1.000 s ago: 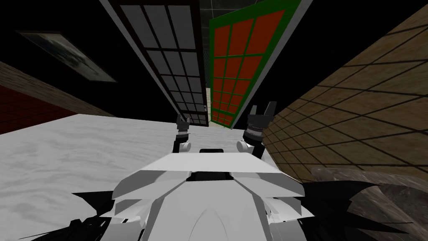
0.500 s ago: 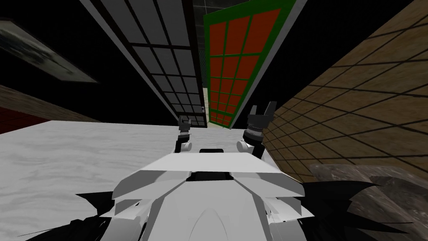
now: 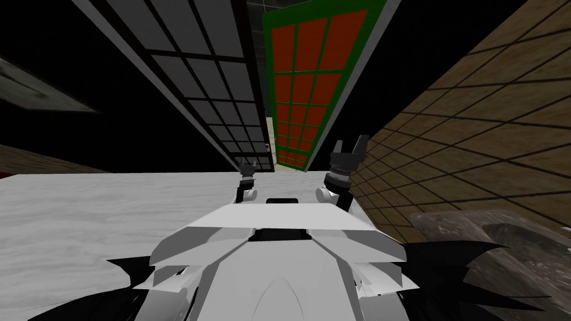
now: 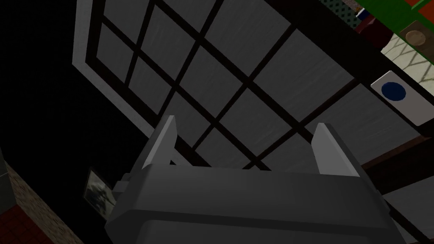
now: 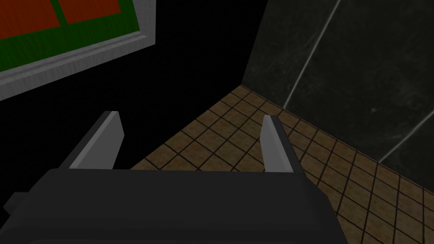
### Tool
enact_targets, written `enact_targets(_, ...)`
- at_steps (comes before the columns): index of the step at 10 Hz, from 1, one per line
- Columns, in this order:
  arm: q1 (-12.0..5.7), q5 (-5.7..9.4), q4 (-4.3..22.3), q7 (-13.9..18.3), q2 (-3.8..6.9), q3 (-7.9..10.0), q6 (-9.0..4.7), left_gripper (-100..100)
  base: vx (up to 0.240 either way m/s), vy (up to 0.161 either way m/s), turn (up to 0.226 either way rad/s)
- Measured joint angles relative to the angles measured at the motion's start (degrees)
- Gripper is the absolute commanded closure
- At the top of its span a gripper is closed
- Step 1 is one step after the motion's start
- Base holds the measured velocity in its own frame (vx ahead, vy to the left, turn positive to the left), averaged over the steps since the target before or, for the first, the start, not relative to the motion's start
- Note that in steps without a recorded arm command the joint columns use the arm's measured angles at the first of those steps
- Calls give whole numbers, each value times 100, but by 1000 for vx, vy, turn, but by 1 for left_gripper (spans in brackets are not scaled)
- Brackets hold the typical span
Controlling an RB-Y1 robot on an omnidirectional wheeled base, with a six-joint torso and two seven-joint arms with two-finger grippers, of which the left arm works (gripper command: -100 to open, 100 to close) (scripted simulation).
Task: Push the door open
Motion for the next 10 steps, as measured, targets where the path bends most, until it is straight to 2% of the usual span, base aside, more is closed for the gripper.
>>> enact_targets(10, -535, 783, 1592, 1379, 41, 0, -483, -100, 86, 53, -137)
